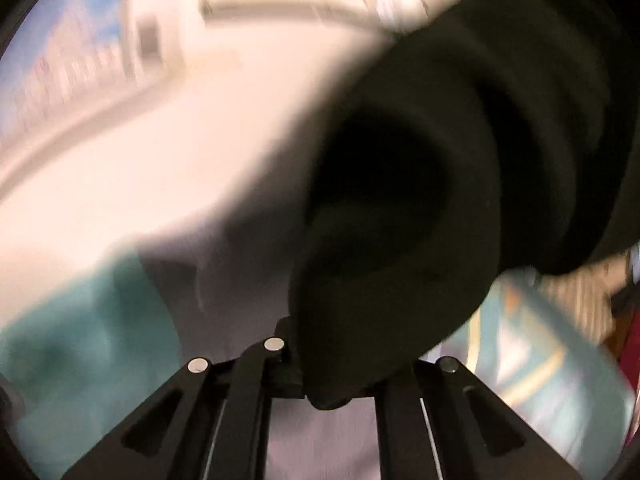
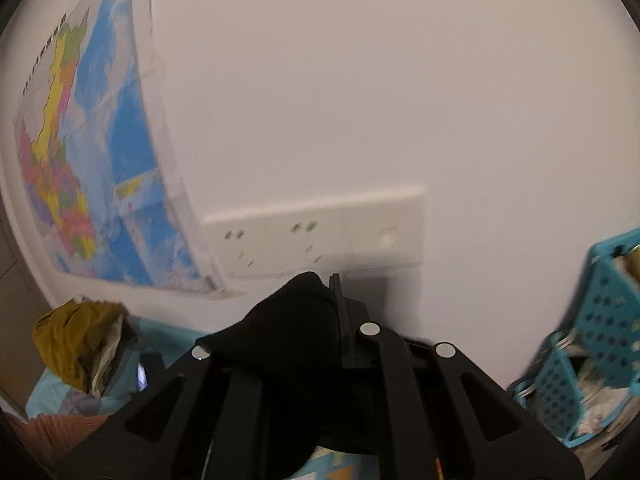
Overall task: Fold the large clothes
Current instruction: 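Lift the black shirt with both grippers and shake it open in the air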
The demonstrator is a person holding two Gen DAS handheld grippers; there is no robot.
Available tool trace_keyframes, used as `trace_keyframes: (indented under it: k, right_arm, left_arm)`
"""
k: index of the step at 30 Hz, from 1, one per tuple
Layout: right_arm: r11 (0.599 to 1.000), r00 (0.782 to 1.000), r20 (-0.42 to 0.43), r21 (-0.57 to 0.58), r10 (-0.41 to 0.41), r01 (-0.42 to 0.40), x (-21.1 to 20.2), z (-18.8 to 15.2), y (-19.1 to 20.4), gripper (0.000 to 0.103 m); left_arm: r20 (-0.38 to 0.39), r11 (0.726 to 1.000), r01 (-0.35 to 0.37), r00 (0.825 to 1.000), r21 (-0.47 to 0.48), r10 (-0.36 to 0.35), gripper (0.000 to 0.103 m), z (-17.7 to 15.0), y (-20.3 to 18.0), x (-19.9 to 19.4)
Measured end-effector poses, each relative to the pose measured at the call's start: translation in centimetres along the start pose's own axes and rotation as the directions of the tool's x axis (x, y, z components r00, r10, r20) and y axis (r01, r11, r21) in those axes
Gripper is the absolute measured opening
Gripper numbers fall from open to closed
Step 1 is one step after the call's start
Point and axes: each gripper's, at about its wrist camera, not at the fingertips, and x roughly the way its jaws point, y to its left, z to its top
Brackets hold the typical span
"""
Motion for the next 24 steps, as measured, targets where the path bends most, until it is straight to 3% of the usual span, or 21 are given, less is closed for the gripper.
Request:
trace_keyframes:
  k: [4, 7, 10, 14, 15, 17, 19, 21, 24]
  right_arm:
    - [0.998, 0.992, 0.114, -0.009, -0.056, 0.057, -5.5, 3.3, -0.8, 0.006]
    - [0.993, 0.969, 0.225, -0.036, -0.106, 0.117, -11.6, 6.5, -0.5, 0.006]
    - [0.983, 0.935, 0.326, -0.076, -0.137, 0.170, -17.6, 8.7, 0.6, 0.006]
    - [0.963, 0.888, 0.428, -0.122, -0.167, 0.240, -25.2, 10.3, 2.7, 0.006]
    - [0.961, 0.881, 0.445, -0.134, -0.159, 0.241, -26.7, 10.4, 3.2, 0.006]
    - [0.959, 0.867, 0.478, -0.148, -0.143, 0.240, -30.2, 10.3, 4.3, 0.006]
    - [0.959, 0.861, 0.497, -0.176, -0.107, 0.221, -32.6, 9.9, 5.9, 0.006]
    - [0.964, 0.863, 0.502, -0.197, -0.056, 0.177, -34.9, 8.9, 7.6, 0.006]
    - [0.963, 0.877, 0.480, -0.243, 0.018, 0.114, -36.2, 7.0, 10.6, 0.007]
  left_arm:
    - [0.131, 1.000, -0.001, 0.991, 0.007, 0.000, 0.006, 6.5, -1.3, -3.5]
    - [0.235, 1.000, 0.011, 0.972, 0.028, -0.018, 0.006, 10.9, -2.9, -7.1]
    - [0.379, 1.000, 0.019, 0.925, 0.006, -0.020, 0.006, 14.0, -3.3, -12.5]
    - [0.572, 0.999, -0.033, 0.820, 0.005, 0.025, 0.007, 15.2, -3.6, -22.3]
    - [0.616, 0.998, -0.058, 0.786, 0.003, 0.044, 0.007, 15.1, -3.5, -25.4]
    - [0.671, 0.996, -0.086, 0.739, 0.007, 0.059, 0.007, 14.0, -3.4, -30.1]
    - [0.723, 0.987, -0.157, 0.683, 0.011, 0.101, 0.008, 11.4, -4.0, -35.7]
    - [0.745, 0.978, -0.210, 0.654, 0.010, 0.133, 0.008, 9.2, -4.2, -39.6]
    - [0.739, 0.955, -0.295, 0.646, 0.009, 0.193, 0.008, 4.4, -5.3, -44.1]
